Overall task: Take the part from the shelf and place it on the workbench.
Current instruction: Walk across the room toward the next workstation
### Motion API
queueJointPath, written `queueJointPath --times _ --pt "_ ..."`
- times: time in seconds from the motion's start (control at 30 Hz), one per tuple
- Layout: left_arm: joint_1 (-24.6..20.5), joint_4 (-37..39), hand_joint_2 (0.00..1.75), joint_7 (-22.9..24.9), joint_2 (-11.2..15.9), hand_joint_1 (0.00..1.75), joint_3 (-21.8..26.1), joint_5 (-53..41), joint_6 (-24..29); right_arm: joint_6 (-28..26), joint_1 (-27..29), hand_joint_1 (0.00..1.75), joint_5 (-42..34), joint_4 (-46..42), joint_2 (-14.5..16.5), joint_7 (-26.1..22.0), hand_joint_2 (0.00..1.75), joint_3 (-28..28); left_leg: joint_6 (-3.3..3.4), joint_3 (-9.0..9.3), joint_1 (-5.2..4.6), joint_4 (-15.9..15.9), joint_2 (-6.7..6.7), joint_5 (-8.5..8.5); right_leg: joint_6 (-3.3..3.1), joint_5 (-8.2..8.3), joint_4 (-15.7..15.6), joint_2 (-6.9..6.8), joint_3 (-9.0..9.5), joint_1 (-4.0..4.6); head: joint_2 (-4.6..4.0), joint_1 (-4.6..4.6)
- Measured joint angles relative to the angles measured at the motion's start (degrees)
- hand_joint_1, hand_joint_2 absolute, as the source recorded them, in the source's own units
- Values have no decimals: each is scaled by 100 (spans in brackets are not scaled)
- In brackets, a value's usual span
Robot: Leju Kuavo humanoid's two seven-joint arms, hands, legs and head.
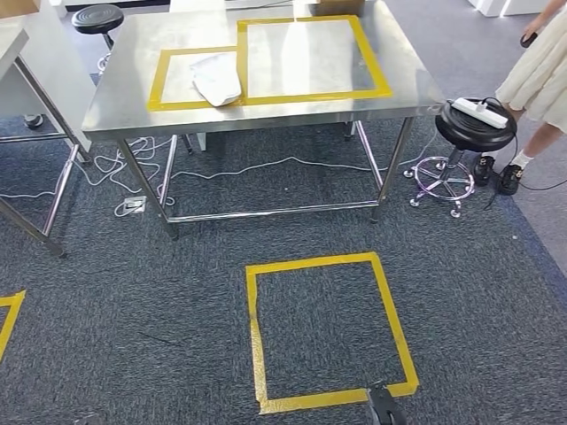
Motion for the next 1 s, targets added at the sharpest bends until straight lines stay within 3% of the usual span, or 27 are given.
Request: queueJointPath --times 0.07,0.13,0.17,0.2,0.23,0.3,0.37,0.4,0.5,0.53,0.6,0.67,0.7,0.73,0.77,0.83,0.87,0.93,1.0 --pt "-14 57 0 284 -40 0 154 6 2 66 -1 0 2 4 -5 36 0 -1 -56 -217 7 476 4 -316 -54 24 -7 -6 -21 -13 0 -38" --pt "-23 103 0 362 -86 0 287 10 -101 138 5 0 1 9 -10 48 0 -2 -88 -596 9 1260 7 -708 -74 34 -6 -17 -53 -11 0 -63" --pt "-22 123 0 334 -108 0 343 9 -160 157 8 0 -4 11 -13 57 0 -2 -88 -739 9 1553 7 -801 -78 37 -6 -22 -66 -7 0 -64" --pt "-19 139 0 278 -125 0 394 -3 -195 161 11 0 -14 14 -15 73 0 -2 -75 -781 8 1645 7 -774 -79 40 -6 -25 -73 -1 0 -65" --pt "-17 152 0 187 -139 0 440 -40 -201 149 12 0 -35 15 -16 108 0 -3 -52 -718 5 1532 7 -647 -78 44 -6 -26 -74 5 0 -64" --pt "-29 164 0 -9 -154 0 503 -159 -154 98 8 0 -89 15 -18 217 0 -6 22 -310 -9 778 7 -247 -68 50 -6 -23 -63 12 -1 -65" --pt "-64 168 0 -113 -157 0 534 -267 -98 46 2 0 -127 14 -18 330 0 -9 82 29 -39 119 12 -61 -31 58 1 -20 -69 24 -2 -64" --pt "-79 168 0 -127 -156 0 549 -308 -86 27 0 0 -144 14 -18 384 0 -13 101 96 -56 -32 13 -49 -1 64 -2 -21 -76 23 -1 -63" --pt "-91 169 0 -118 -152 0 604 -457 -14 -9 -4 0 -229 14 -18 599 0 -61 164 96 -67 -100 23 -13 112 78 -33 -21 -86 9 -1 -61" --pt "-95 170 0 -94 -155 0 622 -518 34 -12 -7 0 -257 14 -18 664 0 -85 199 102 -56 -124 33 11 143 12 45 -24 -126 10 -2 -55" --pt "-107 171 0 -27 -173 0 646 -648 127 -6 -12 0 -296 14 -18 741 0 -130 244 106 -37 -151 68 38 183 -313 596 -35 -379 14 -2 -13" --pt "-111 171 0 29 -185 0 671 -764 184 1 -11 0 -312 14 -18 784 0 -160 263 97 -43 -147 119 35 208 -677 1413 -38 -755 17 -1 18" --pt "-112 171 0 42 -186 0 683 -804 196 3 -6 0 -314 14 -18 796 0 -171 266 95 -47 -143 150 33 216 -733 1645 -40 -861 18 0 18" --pt "-114 171 0 48 -188 0 695 -836 201 6 -2 0 -315 14 -18 803 0 -182 265 97 -49 -138 182 30 218 -670 1638 -47 -854 18 0 19" --pt "-117 171 0 47 -192 0 708 -863 202 9 -1 0 -315 14 -18 805 0 -191 260 104 -49 -133 216 24 213 -507 1388 -71 -724 18 0 21" --pt "-125 171 0 42 -206 0 732 -905 202 14 -17 0 -315 14 -17 809 0 -202 226 125 -65 -110 288 -5 190 -133 547 -246 -291 29 0 34" --pt "-129 172 0 40 -213 0 742 -917 202 18 -32 0 -315 14 -15 809 0 -202 201 132 -83 -95 319 -23 160 -24 223 -317 -124 34 0 35" --pt "-138 173 0 37 -221 0 752 -927 203 25 -54 0 -315 14 -13 810 0 -203 151 134 -117 -75 384 -42 87 19 -17 -362 -23 53 0 23" --pt "-148 175 0 37 -224 0 758 -938 204 27 -50 0 -315 14 -14 812 0 -207 96 138 -107 -72 437 -55 11 44 -19 -250 -47 45 0 5"
